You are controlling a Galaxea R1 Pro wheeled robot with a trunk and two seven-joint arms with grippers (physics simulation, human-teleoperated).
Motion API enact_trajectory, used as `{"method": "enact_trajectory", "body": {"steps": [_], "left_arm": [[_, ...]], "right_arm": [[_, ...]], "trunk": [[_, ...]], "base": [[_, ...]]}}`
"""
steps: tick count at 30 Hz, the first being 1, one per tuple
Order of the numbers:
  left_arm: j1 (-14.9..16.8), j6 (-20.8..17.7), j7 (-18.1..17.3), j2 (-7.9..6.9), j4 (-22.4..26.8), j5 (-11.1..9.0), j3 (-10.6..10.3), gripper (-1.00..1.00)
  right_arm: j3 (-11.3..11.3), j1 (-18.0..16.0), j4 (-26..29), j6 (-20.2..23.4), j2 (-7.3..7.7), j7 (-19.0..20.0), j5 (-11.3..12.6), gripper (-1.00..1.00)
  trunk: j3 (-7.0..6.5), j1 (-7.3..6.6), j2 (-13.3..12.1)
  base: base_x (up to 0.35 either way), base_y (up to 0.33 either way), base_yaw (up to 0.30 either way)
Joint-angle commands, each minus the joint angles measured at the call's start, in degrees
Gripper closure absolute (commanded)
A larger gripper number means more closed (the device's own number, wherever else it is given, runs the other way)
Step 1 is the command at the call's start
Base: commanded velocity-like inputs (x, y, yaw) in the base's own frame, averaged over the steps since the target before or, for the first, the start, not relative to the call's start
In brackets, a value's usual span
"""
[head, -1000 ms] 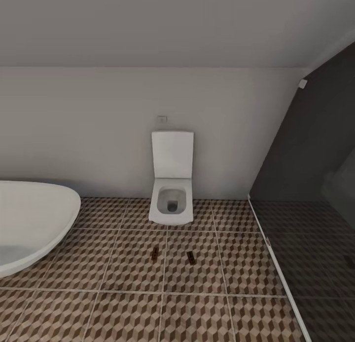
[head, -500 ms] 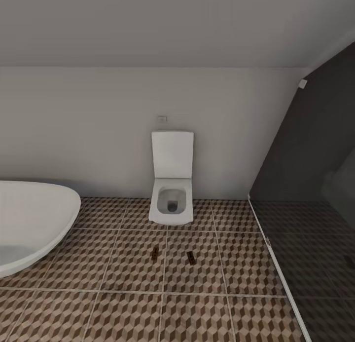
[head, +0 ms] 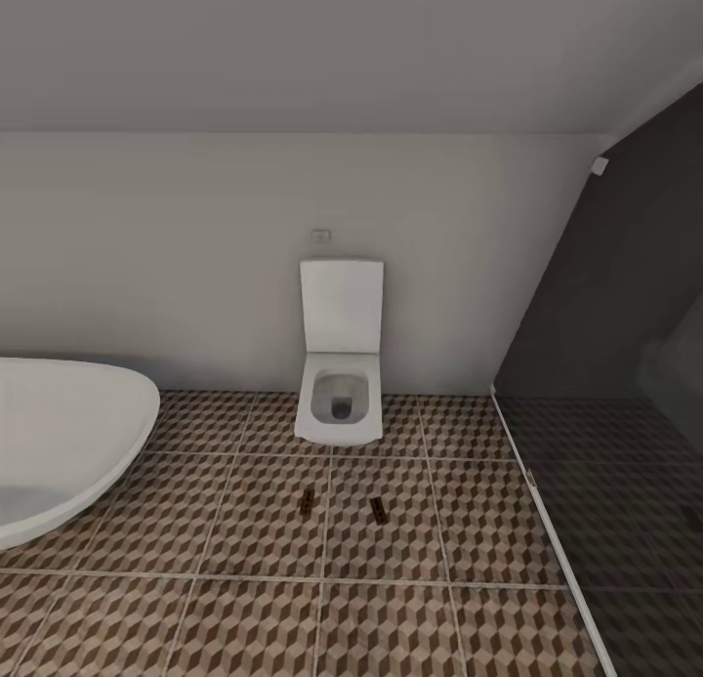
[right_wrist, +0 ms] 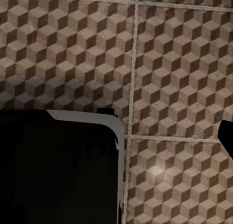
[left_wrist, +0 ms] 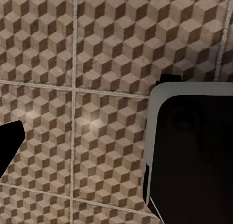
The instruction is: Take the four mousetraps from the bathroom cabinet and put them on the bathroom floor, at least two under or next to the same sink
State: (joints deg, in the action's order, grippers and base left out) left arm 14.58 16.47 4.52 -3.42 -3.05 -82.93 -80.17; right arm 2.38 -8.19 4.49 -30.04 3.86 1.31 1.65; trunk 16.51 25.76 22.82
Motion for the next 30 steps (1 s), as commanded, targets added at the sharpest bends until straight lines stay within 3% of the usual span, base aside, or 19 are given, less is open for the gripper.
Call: {"method": "enact_trajectory", "body": {"steps": [1,30], "left_arm": [[0.01,0.08,0.31,0.00,0.01,-0.10,-0.42,-1.00],[0.01,0.06,0.31,-0.09,-0.02,-0.16,-0.36,-1.00]], "right_arm": [[0.22,-0.03,-0.07,-0.18,-0.03,0.12,0.19,-1.00],[0.26,-0.05,-0.36,-0.10,-0.24,0.09,0.19,-1.00]], "trunk": [[0.09,0.03,0.09],[-1.96,0.03,0.09]], "base": [[0.000,0.000,0.000],[0.000,0.000,0.000]]}}
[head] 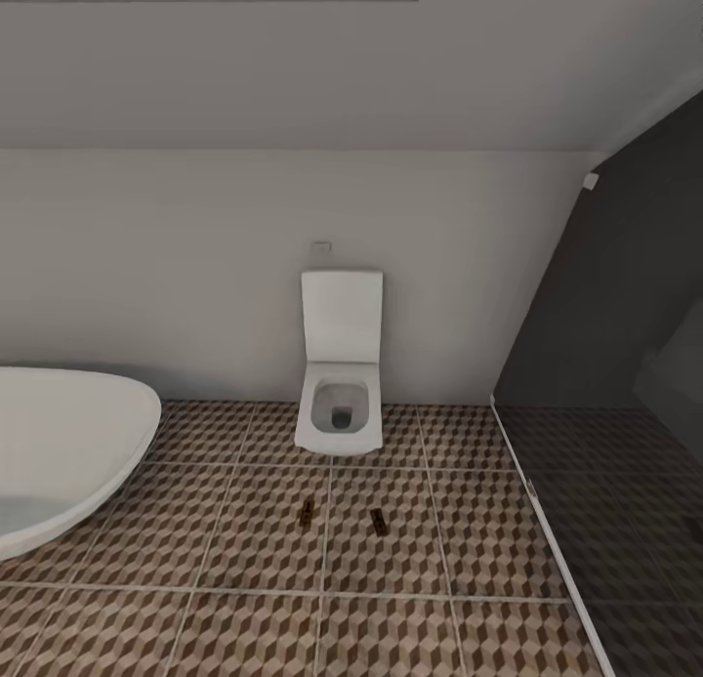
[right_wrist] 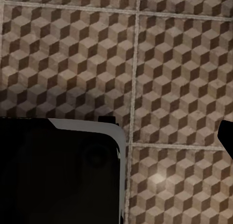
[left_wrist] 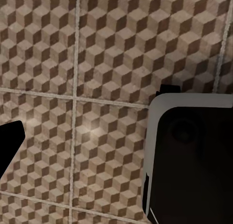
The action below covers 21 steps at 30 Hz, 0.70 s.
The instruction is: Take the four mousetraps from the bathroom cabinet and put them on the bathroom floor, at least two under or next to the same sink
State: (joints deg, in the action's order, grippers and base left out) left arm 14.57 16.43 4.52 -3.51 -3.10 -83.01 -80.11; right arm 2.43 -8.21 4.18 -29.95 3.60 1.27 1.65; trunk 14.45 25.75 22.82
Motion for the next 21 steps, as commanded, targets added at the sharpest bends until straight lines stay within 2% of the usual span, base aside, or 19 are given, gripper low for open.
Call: {"method": "enact_trajectory", "body": {"steps": [1,21], "left_arm": [[0.02,0.09,0.31,0.00,0.03,-0.07,-0.42,-1.00],[0.02,0.09,0.31,0.00,0.05,-0.05,-0.45,-1.00]], "right_arm": [[0.21,-0.04,-0.05,-0.19,0.02,0.13,0.19,-1.00],[0.21,-0.05,-0.05,-0.19,0.00,0.13,0.19,-1.00]], "trunk": [[0.00,0.03,0.09],[-1.86,0.03,0.09]], "base": [[0.000,0.000,0.000],[0.000,0.000,0.000]]}}
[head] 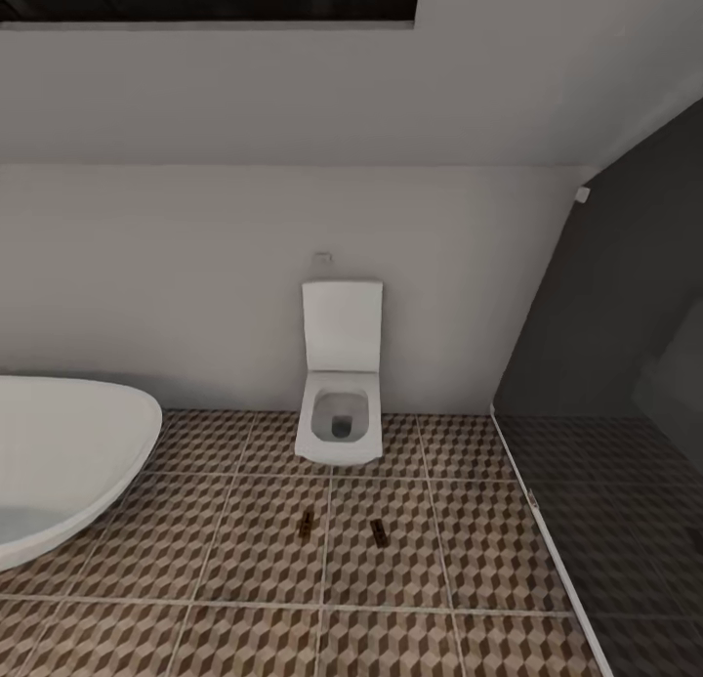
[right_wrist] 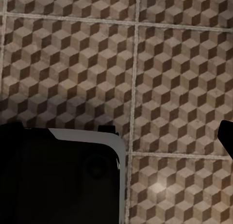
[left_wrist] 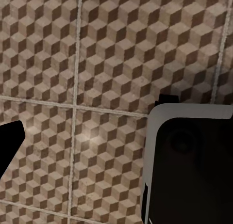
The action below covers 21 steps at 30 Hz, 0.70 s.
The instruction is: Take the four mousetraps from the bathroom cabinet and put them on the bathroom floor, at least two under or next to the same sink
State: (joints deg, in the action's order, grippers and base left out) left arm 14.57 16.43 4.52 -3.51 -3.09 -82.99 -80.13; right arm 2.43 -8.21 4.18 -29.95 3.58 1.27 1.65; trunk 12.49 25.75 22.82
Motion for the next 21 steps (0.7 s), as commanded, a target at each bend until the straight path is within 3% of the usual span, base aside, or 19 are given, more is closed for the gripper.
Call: {"method": "enact_trajectory", "body": {"steps": [1,21], "left_arm": [[0.02,0.09,0.31,0.00,0.03,-0.08,-0.42,-1.00],[0.02,0.09,0.31,0.00,0.02,-0.08,-0.43,-1.00]], "right_arm": [[0.21,-0.03,-0.05,-0.19,0.02,0.13,0.19,-1.00],[0.21,-0.05,-0.05,-0.19,-0.18,0.14,0.19,-1.00]], "trunk": [[0.01,0.03,0.10],[-1.85,0.03,0.10]], "base": [[0.000,0.000,0.000],[0.000,0.000,0.000]]}}
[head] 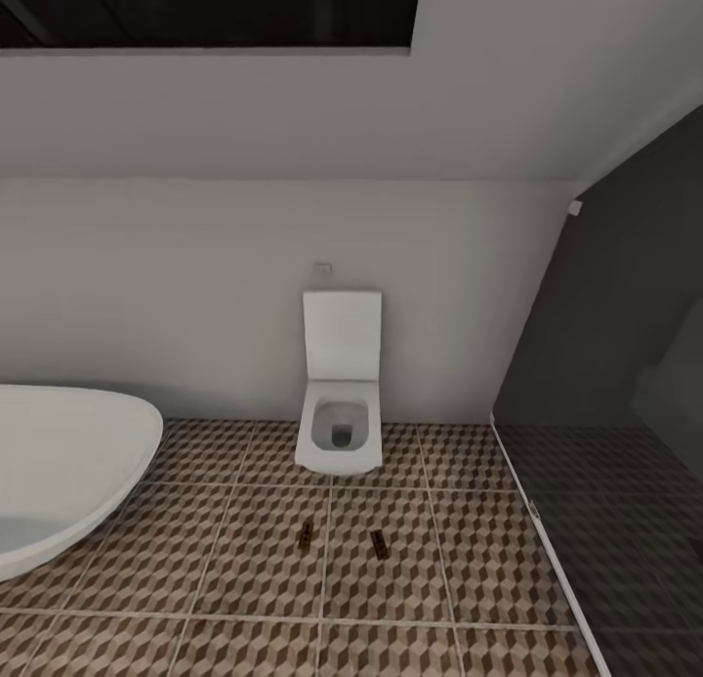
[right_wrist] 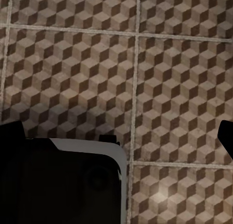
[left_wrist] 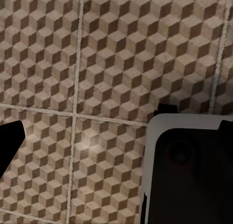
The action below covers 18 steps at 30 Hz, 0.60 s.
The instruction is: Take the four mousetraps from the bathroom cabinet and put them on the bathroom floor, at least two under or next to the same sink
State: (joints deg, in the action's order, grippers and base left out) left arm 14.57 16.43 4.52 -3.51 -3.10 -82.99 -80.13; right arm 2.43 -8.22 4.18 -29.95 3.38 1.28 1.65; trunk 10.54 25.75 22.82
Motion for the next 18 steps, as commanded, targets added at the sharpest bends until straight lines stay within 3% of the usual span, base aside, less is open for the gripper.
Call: {"method": "enact_trajectory", "body": {"steps": [1,18], "left_arm": [[0.02,0.09,0.31,0.00,0.03,-0.09,-0.43,-1.00],[0.02,0.09,0.31,0.00,0.03,-0.08,-0.42,-1.00]], "right_arm": [[0.20,-0.03,-0.05,-0.19,0.00,0.13,0.19,-1.00],[0.20,-0.03,-0.11,-0.19,0.02,0.13,0.19,-1.00]], "trunk": [[0.01,0.03,0.10],[-1.57,0.03,0.10]], "base": [[0.000,0.000,0.000],[0.000,0.000,0.000]]}}
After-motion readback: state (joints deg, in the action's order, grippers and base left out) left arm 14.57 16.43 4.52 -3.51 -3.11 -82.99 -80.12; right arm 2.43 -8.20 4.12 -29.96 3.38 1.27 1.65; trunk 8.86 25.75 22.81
